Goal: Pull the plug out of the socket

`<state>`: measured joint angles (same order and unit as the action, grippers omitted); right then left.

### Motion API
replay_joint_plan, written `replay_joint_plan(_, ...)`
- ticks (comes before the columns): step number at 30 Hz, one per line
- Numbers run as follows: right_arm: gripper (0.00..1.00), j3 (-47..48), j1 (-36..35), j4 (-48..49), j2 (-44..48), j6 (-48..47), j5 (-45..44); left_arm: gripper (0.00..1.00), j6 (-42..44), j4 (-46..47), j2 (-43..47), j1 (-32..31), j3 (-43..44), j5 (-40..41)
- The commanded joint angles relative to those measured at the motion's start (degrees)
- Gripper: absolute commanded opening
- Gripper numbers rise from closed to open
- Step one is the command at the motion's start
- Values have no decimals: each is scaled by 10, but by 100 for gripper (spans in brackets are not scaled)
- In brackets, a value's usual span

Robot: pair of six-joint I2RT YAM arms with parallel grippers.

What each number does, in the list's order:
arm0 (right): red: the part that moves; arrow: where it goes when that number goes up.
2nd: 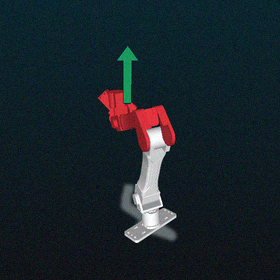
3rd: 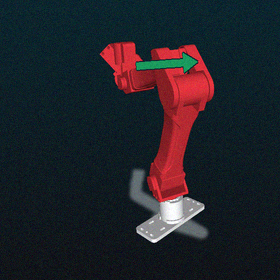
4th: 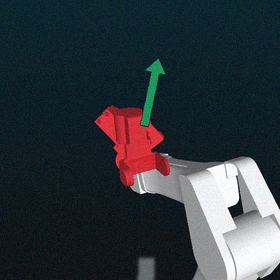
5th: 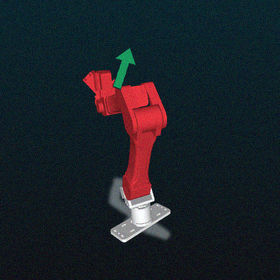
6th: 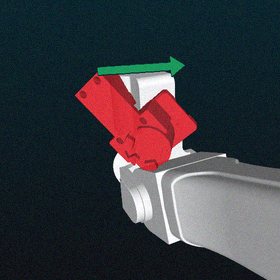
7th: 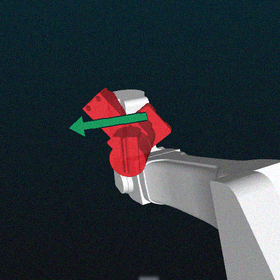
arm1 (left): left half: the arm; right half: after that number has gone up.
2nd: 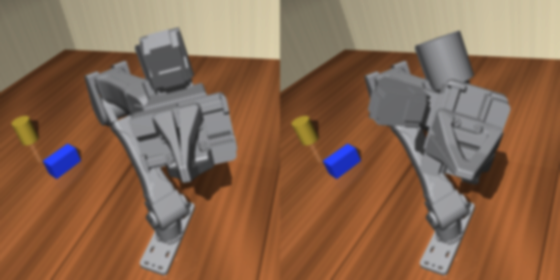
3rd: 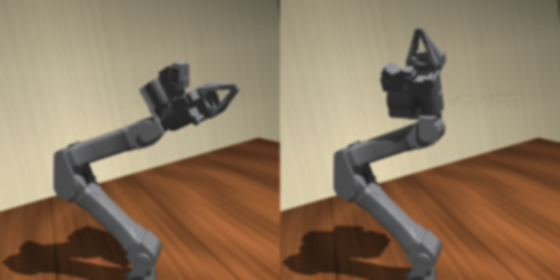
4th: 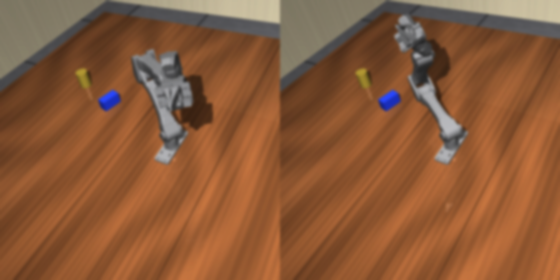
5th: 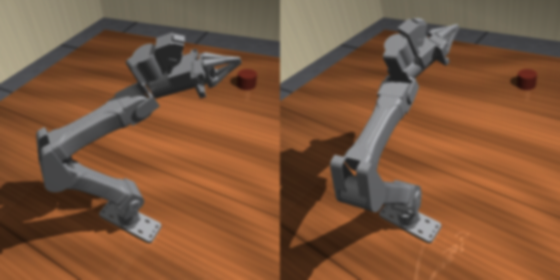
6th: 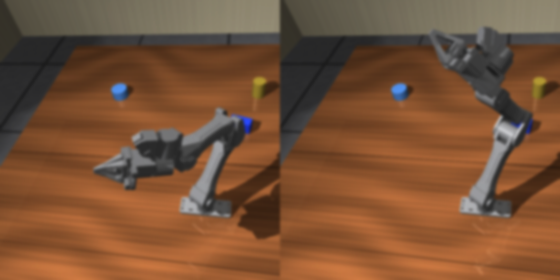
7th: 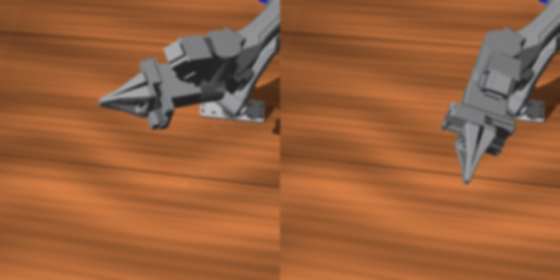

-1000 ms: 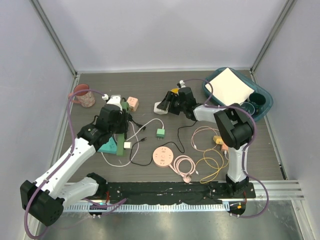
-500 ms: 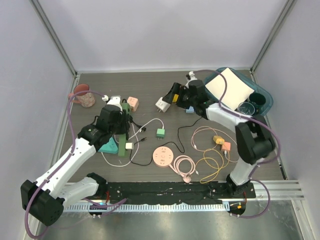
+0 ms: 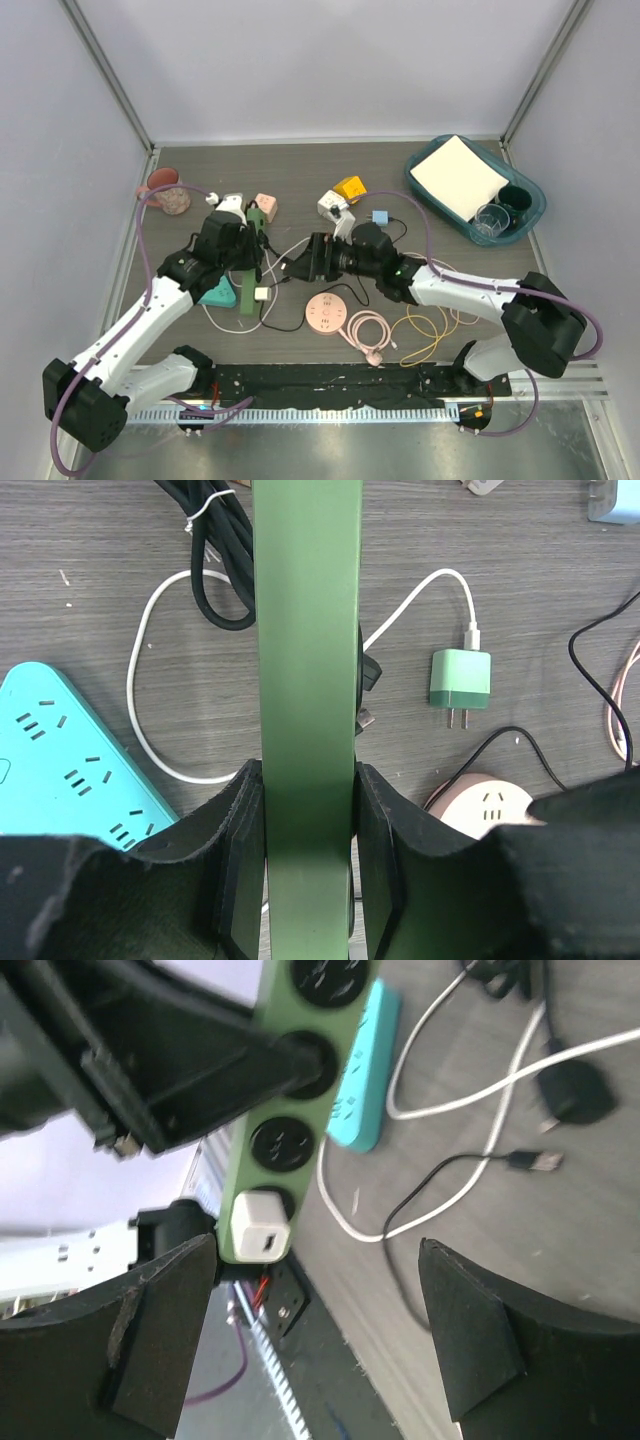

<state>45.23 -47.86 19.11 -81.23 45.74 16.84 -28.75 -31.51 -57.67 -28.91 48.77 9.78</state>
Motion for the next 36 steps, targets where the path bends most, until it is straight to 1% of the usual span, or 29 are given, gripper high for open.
replay_joint_plan(1,87,-13,-50,107,6,49,-25,0,-8,72,25,1,4,-6)
replay_joint_plan(6,86,-7,-78,124,-28,54,-42,0,-3,72,27,1,7,-2)
replay_joint_plan(10,83,5,-88,156,-67,66,-24,0,-3,78,34,2,4,-6)
replay_joint_plan(18,80,43,-108,176,-118,86,-12,0,-3,80,38,2,3,-7)
replay_joint_plan(20,76,45,-111,193,-128,94,-4,0,-3,80,38,2,3,-7)
replay_joint_plan(21,72,45,-114,199,-135,95,-4,0,-3,80,39,2,3,-8)
replay_joint_plan(23,68,43,-116,210,-142,100,-3,0,-3,81,40,2,3,-8)
replay_joint_plan(26,66,34,-117,234,-150,113,4,0,-3,82,43,2,1,-6)
replay_joint_plan(29,61,31,-117,240,-151,117,6,0,-2,82,42,1,1,-3)
replay_joint_plan(31,43,27,-117,242,-148,117,4,0,2,81,42,1,2,-3)
replay_joint_plan(32,31,25,-117,242,-146,118,1,0,4,82,42,1,2,-5)
replay_joint_plan(33,11,21,-117,247,-145,118,-2,0,11,83,44,2,1,-5)
replay_joint_plan(34,4,14,-117,253,-143,120,0,0,24,86,45,1,1,-5)
replay_joint_plan(35,1,11,-117,260,-141,122,2,0,35,89,49,2,-3,-2)
replay_joint_plan(36,1,7,-117,266,-140,121,6,0,47,94,53,2,-6,-1)
